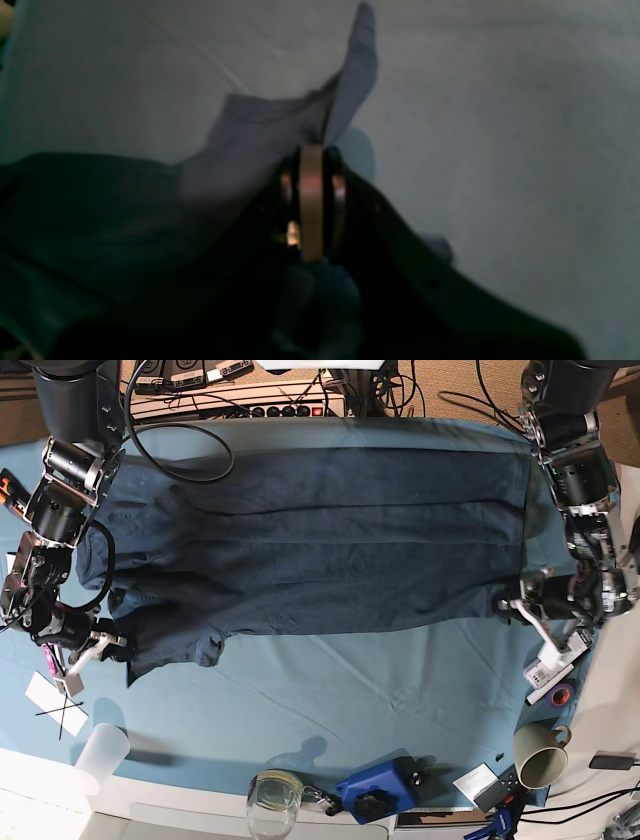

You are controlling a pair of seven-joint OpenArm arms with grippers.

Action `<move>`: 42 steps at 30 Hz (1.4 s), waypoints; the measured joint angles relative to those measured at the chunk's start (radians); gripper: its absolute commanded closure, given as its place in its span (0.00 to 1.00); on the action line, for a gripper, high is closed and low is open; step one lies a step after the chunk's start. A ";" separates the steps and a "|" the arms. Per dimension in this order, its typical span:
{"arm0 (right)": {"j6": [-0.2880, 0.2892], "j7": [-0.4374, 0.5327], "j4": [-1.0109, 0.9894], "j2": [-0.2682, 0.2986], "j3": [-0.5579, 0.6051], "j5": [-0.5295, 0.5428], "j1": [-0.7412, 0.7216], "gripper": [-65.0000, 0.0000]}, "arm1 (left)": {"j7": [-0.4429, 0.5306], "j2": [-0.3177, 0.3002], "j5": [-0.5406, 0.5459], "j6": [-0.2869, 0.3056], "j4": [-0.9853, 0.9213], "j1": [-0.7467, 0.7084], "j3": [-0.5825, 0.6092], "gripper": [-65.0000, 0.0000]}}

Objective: Fold the T-shirt properly
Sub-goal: 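Grasp the shirt's side edges with both grippers near the hem, then lift the hem with both grippers and fold it toward the collar fold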

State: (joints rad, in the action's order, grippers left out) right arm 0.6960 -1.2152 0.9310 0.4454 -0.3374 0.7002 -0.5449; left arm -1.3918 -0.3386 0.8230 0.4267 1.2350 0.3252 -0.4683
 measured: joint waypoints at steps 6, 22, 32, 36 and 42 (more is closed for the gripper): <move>0.000 -0.118 0.071 0.000 0.000 0.114 0.005 1.00 | -0.004 0.000 0.105 0.042 0.008 -0.014 -0.081 1.00; 0.000 -0.143 0.475 -0.003 -0.027 0.221 0.262 1.00 | -0.011 -0.026 0.287 0.091 0.138 -0.108 -0.089 1.00; 0.001 -0.198 0.536 -0.003 -0.184 0.329 0.375 1.00 | -0.015 -0.083 0.322 0.091 0.266 -0.246 -0.089 1.00; 0.001 -0.199 0.539 -0.003 -0.227 0.386 0.413 1.00 | -0.014 -0.080 0.326 0.097 0.330 -0.293 -0.089 1.00; 0.000 -0.202 0.612 -0.003 -0.280 0.391 0.479 1.00 | -0.015 -0.080 0.327 0.098 0.374 -0.347 -0.145 1.00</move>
State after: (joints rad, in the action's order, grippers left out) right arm 0.6964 -1.4174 1.5429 0.4427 -0.6174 1.0916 -0.0662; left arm -1.4067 -0.4183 1.1503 0.5247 1.6093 -0.0216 -0.6136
